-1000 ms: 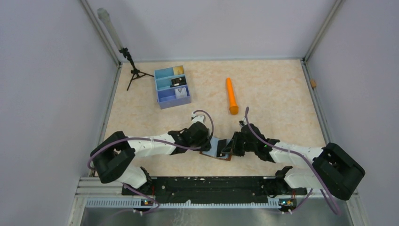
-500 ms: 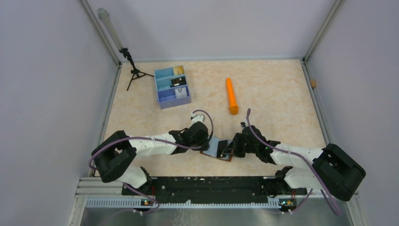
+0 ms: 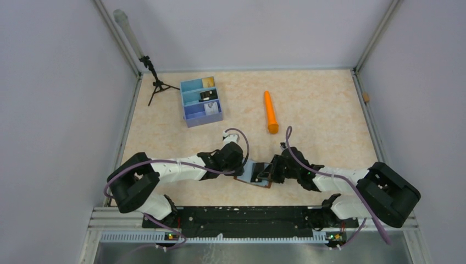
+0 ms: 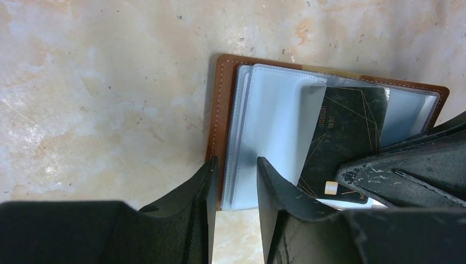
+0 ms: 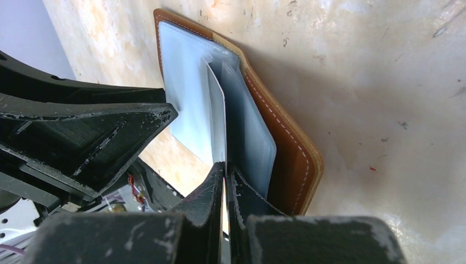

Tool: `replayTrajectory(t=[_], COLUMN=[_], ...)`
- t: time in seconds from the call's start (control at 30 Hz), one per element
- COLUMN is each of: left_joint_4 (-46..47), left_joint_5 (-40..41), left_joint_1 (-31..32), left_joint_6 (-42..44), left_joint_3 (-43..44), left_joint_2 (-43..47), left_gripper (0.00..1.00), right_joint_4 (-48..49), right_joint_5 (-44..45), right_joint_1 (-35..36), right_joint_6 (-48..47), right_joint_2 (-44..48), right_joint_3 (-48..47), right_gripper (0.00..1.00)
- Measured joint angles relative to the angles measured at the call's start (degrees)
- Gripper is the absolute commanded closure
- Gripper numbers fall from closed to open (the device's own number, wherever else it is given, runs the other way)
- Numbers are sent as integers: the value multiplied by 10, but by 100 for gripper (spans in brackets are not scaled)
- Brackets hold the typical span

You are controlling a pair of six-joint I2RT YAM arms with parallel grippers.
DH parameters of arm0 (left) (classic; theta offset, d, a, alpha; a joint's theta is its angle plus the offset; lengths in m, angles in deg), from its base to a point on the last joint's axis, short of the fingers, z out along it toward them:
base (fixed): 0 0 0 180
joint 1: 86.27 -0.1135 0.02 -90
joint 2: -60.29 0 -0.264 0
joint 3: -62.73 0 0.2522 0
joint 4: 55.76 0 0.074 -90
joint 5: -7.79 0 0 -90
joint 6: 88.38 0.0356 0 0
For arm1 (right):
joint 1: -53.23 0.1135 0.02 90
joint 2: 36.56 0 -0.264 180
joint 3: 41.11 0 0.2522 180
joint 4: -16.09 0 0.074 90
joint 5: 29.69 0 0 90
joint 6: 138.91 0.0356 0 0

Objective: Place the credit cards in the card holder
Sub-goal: Insert the credit card into the card holder.

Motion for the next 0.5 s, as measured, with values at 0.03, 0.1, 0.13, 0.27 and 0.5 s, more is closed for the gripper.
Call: replayTrajectory(t=[0.03,0.1,0.13,0.27,0.5], left_joint_4=[0,0,0,0,0], left_joint_5=[0,0,0,0,-3], left_joint_1=[0,0,0,0,-2], left_joint_6=[0,0,0,0,0], left_joint_3=[0,0,0,0,0], left_joint_2=[0,0,0,0,-1], left_gripper=[65,65,65,66,69], right_joint_4=[6,17,23,36,57], right_joint_5=[1,2,3,3,10], right_joint_1=[0,0,0,1,12], right_joint_6=[2,7,9,13,19], right_joint_2=[-2,-7,-10,-21,-45], right_joint_3=[3,7,9,9,5], right_gripper=[100,100,100,100,99])
